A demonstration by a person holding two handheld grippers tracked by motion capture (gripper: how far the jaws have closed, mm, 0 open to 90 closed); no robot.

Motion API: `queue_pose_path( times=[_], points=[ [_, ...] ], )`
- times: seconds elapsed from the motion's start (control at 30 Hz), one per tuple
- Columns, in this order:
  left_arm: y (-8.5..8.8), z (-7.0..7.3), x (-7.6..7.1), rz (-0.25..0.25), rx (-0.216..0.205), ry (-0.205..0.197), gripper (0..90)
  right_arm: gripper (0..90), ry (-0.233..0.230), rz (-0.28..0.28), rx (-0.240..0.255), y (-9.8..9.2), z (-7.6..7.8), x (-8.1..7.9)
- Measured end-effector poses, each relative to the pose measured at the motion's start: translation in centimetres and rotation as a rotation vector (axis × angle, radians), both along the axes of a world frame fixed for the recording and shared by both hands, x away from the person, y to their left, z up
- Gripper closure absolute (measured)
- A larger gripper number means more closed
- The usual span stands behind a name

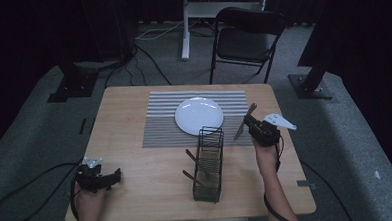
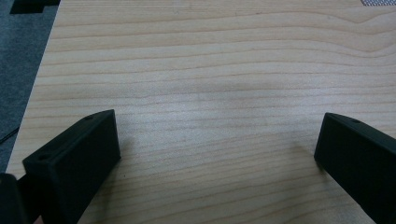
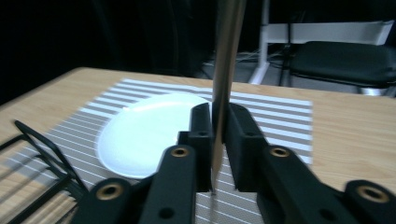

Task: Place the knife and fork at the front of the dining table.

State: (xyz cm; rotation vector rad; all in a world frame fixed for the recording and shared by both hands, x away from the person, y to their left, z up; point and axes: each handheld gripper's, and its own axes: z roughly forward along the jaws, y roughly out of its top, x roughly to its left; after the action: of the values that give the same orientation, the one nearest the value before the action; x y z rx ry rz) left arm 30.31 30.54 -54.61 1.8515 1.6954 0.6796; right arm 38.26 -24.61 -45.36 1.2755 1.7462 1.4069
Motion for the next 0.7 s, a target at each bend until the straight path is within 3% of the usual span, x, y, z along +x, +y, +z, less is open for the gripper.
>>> queue_pose_path(
  times=[0.03, 0.07, 0.23, 0.5, 0.63, 0.7],
  points=[
    [0.0, 0.0, 0.0, 0.001, -0.001, -0.001, 0.0, 76.0, 0.010, -0.005, 0.005, 0.0, -0.2, 0.2],
    [0.0, 0.0, 0.0, 0.000, 0.000, 0.000, 0.0, 81.8, 0.024, -0.006, 0.011, 0.0, -0.6, 0.5],
    [0.0, 0.0, 0.0, 0.000, 0.000, 0.000, 0.0, 82.7, 0.035, -0.044, 0.042, -0.3, -1.0, 1.3],
    [0.0, 0.0, 0.0, 0.000, 0.000, 0.000, 0.0, 83.1, 0.078, -0.041, 0.014, 1.1, -0.4, 4.0],
    [0.0, 0.0, 0.0, 0.001, -0.001, -0.001, 0.0, 83.2, 0.138, -0.019, 0.052, 1.0, -0.2, 6.0],
    [0.0, 0.0, 0.0, 0.000, 0.000, 0.000, 0.0, 83.3, 0.144, -0.026, 0.055, 1.0, -0.2, 6.4]
  ],
)
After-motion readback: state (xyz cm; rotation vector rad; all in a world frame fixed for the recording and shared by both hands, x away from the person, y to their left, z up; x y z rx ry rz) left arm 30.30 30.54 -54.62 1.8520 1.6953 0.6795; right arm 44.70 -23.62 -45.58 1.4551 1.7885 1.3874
